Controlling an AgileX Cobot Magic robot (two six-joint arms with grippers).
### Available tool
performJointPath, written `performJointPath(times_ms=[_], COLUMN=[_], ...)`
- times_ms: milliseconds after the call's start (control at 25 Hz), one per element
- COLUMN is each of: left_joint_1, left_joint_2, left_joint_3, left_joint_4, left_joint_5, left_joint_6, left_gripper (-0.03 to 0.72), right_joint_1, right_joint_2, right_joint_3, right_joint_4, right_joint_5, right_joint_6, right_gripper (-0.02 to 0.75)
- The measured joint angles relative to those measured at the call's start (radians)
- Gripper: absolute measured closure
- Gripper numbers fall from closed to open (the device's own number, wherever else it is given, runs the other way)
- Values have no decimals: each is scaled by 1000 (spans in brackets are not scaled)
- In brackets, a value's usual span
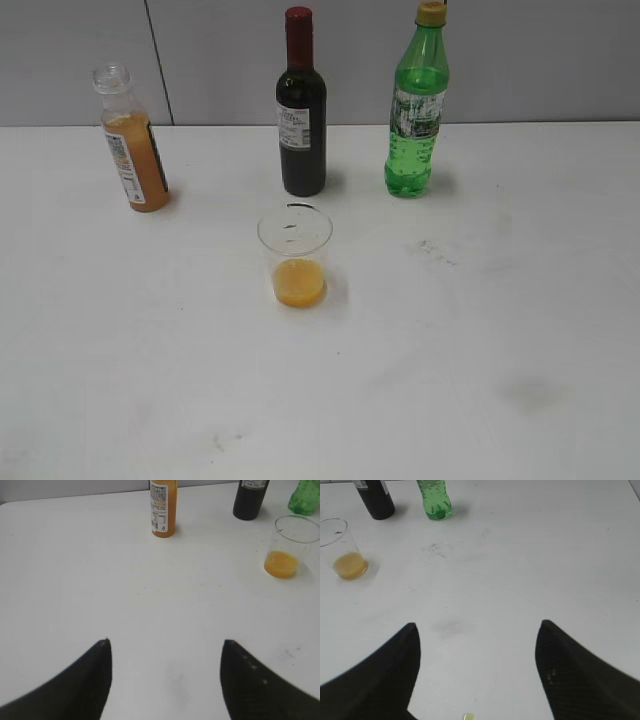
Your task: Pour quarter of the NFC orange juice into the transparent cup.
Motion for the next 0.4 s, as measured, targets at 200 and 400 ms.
performJointPath(times_ms=[200, 400], left_joint_1=[0, 0], left_joint_2=[0, 0], left_joint_3=[1, 1], left_joint_4=[0, 0], left_joint_5=[0, 0], left_joint_6=[0, 0], left_gripper=[172, 172], right_joint_1=[0, 0], right_joint_2=[0, 0], right_joint_3=[0, 0], right_joint_4=[0, 0], right_joint_5=[0, 0], right_joint_6=[0, 0], right_gripper=[186, 186])
